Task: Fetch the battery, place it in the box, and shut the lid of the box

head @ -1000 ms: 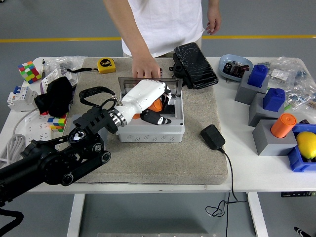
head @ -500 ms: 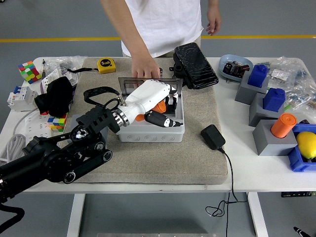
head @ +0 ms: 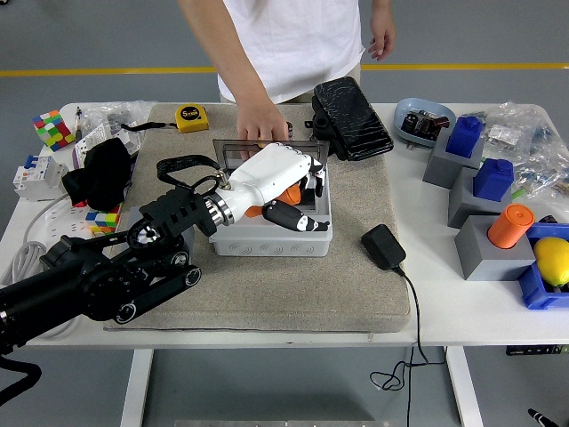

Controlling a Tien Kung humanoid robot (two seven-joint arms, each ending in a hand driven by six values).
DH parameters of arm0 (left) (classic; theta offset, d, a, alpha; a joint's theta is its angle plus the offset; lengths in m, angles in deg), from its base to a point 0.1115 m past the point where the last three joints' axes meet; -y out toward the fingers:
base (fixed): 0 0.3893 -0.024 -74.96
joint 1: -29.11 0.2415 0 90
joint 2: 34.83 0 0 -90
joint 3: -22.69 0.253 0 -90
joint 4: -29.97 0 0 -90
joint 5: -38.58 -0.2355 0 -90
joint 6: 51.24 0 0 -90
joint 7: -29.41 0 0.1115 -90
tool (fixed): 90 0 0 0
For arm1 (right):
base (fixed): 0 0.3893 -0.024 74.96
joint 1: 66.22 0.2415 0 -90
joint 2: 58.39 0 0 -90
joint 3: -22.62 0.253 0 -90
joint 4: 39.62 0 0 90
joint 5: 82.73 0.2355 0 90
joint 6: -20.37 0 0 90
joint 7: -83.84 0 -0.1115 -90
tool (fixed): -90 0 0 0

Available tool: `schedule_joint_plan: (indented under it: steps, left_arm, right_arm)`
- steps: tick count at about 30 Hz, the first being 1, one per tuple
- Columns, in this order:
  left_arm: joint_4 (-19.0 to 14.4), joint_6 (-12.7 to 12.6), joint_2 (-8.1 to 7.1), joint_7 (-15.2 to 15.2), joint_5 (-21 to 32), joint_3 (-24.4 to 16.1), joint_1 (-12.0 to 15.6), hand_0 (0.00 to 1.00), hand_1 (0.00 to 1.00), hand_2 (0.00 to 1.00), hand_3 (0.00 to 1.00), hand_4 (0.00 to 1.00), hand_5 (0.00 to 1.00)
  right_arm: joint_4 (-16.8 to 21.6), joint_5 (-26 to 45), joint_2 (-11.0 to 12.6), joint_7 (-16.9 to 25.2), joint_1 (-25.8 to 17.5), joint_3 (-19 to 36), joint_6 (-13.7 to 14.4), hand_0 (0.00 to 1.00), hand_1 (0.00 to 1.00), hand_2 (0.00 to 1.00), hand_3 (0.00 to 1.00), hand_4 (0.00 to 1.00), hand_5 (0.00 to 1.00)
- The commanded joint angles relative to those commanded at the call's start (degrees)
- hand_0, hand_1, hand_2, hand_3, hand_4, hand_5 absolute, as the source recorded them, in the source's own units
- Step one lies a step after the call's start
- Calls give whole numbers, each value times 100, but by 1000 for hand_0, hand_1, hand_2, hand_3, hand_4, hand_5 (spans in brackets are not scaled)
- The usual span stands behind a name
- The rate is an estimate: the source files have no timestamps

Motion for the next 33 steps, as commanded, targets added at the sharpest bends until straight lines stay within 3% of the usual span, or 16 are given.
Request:
schedule_joint_plan:
  steps: [19,20,25,26,33]
  left_arm:
    - [299,-426,-24,225,-376,255,-203,287,292,282,428,998,433]
    - [306,-435,-23,235,-389,263,-204,351,484,423,489,998,453]
    - [350,-517,11,292,-369,237,-197,351,484,423,489,998,453]
    - [350,-522,12,291,-377,232,-197,479,680,670,683,998,480]
    - [347,-523,8,278,-387,161,-186,463,678,686,707,998,478]
  right_arm:
    - [11,7,-11,12,-4,-13,9,661,632,637,545,938,451]
    - [11,9,-12,12,-4,-14,7,660,631,637,544,938,451]
    - [11,16,-17,12,-8,-19,-1,660,631,637,544,938,451]
    - [12,15,-18,11,-8,-19,-2,660,631,636,544,938,450]
    - [27,-1,-22,18,-3,-8,5,660,631,636,544,938,450]
